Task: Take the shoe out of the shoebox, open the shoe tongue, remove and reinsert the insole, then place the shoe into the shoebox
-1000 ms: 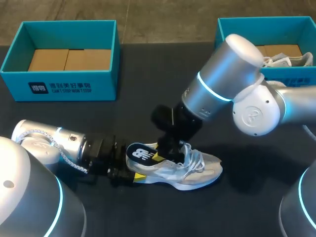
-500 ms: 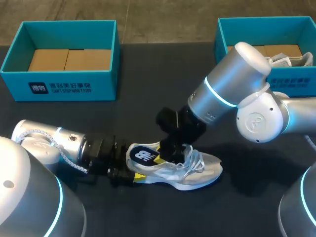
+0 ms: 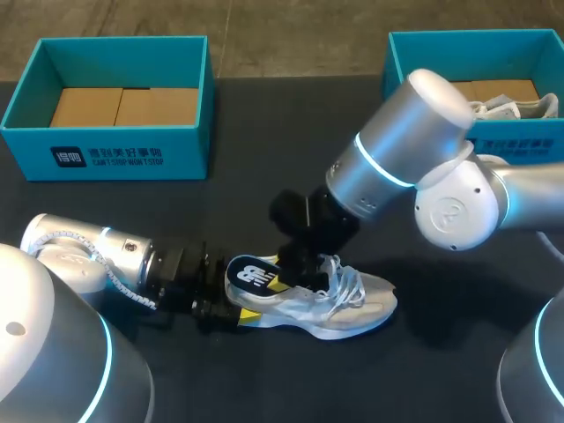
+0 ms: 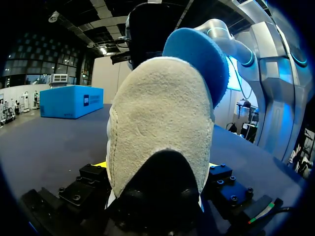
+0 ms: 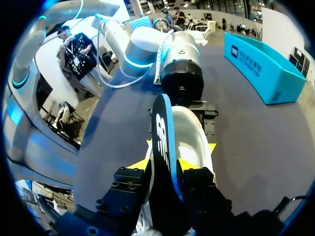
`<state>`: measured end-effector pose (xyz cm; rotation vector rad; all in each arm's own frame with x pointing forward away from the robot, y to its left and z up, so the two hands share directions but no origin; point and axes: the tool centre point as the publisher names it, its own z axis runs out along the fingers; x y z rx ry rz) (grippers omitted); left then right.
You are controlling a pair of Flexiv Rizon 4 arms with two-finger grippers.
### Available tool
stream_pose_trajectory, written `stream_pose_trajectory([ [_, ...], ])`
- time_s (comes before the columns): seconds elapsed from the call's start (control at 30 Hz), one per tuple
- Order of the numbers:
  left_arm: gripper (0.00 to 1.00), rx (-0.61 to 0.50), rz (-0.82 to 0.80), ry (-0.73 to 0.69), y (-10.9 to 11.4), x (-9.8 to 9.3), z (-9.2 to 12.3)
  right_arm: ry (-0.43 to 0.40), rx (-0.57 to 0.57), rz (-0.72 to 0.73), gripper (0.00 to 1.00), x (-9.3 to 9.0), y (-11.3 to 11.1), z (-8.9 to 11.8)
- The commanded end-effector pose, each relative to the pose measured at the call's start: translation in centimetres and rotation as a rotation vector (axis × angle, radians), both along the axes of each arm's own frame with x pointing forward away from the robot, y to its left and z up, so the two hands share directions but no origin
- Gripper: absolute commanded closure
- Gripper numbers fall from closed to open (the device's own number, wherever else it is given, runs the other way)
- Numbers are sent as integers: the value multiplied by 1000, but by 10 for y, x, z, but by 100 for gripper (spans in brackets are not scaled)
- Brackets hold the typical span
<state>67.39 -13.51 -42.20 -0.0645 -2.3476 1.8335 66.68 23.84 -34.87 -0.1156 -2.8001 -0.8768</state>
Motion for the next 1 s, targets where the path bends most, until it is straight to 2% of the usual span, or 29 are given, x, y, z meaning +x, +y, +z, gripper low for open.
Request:
stream_pose_trajectory([
  [0.03, 100, 4, 0, 0, 0, 2, -2, 13, 3, 15, 67, 4, 9, -7],
  [0.1, 100, 4, 0, 0, 0, 2, -2, 14, 4, 15, 71, 4, 9, -8],
  [0.2, 100, 4, 0, 0, 0, 2, -2, 14, 5, 15, 90, 2, 9, -6],
  [0.27, 100, 4, 0, 0, 0, 2, -2, 14, 5, 15, 90, 2, 9, -6],
  [0.3, 100, 4, 0, 0, 0, 2, -2, 10, 3, 12, 100, -1, 8, -4],
  [0.5, 100, 4, 0, 0, 0, 2, -2, -1, 18, 12, 100, -2, 7, 1],
  [0.73, 100, 4, 0, 0, 0, 2, -2, -40, 76, 41, 100, 0, 6, 21],
  [1.0, 100, 4, 0, 0, 0, 2, -2, -67, 154, 101, 100, 9, 17, 39],
])
